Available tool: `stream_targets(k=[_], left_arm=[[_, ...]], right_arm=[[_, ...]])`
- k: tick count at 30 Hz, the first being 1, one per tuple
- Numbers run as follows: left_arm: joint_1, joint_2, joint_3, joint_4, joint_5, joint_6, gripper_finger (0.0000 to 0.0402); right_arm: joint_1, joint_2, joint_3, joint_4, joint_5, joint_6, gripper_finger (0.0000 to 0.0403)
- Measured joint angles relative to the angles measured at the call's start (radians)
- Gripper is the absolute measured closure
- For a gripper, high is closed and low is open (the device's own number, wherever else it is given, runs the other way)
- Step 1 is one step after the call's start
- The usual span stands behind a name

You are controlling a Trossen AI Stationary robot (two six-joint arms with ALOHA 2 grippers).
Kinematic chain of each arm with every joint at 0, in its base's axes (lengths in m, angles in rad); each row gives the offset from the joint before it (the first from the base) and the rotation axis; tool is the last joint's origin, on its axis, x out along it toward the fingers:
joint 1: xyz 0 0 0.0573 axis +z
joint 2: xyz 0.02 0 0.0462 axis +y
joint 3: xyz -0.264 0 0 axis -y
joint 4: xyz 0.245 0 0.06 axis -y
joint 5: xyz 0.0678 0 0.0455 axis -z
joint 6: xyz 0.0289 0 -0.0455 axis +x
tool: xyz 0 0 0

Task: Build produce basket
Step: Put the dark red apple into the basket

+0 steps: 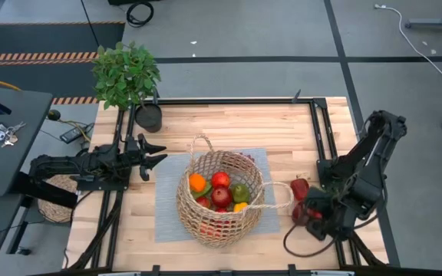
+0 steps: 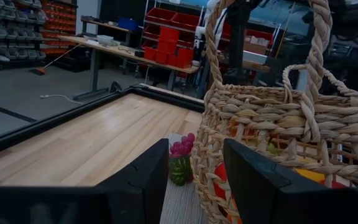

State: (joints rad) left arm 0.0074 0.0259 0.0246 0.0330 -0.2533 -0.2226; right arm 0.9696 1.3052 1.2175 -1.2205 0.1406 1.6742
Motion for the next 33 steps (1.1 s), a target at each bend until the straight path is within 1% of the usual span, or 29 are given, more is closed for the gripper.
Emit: stream_targets(k=[3, 8, 11, 15, 21, 24, 26, 30, 33], left_arm=[[0.000, 0.000, 0.000, 0.000, 0.000, 0.000, 0.0241], [0.000, 0.000, 0.000, 0.000, 0.000, 0.000, 0.0241], [0.000, 0.000, 0.000, 0.000, 0.000, 0.000, 0.0241], [0.000, 0.000, 0.000, 0.000, 0.000, 0.000, 0.0241], [0.000, 0.000, 0.000, 0.000, 0.000, 0.000, 0.0241], [0.000, 0.000, 0.000, 0.000, 0.000, 0.000, 0.0241], [0.000, 0.000, 0.000, 0.000, 0.000, 0.000, 0.0241], [0.000, 0.000, 0.000, 0.000, 0.000, 0.000, 0.0241], [0.000, 0.000, 0.000, 0.000, 0.000, 0.000, 0.0241]], right_arm=[[-0.014, -0.032, -0.011, -0.091, 0.020, 0.008, 0.0075], [-0.067, -0.096, -0.072, -0.126, 0.075, -0.024, 0.0097], [-0.119, -0.149, -0.129, -0.128, 0.072, -0.047, 0.0114], [-0.193, -0.243, -0.223, -0.110, 0.050, -0.054, 0.0138], [-0.299, -0.406, -0.389, 0.015, 0.018, -0.046, 0.0165], [-0.358, -0.454, -0.468, 0.043, -0.003, -0.026, 0.0170], [-0.394, -0.464, -0.519, 0.066, -0.027, -0.035, 0.0171], [-0.456, -0.451, -0.597, 0.148, -0.059, -0.104, 0.0163], [-0.501, -0.428, -0.634, 0.199, -0.073, -0.153, 0.0145]])
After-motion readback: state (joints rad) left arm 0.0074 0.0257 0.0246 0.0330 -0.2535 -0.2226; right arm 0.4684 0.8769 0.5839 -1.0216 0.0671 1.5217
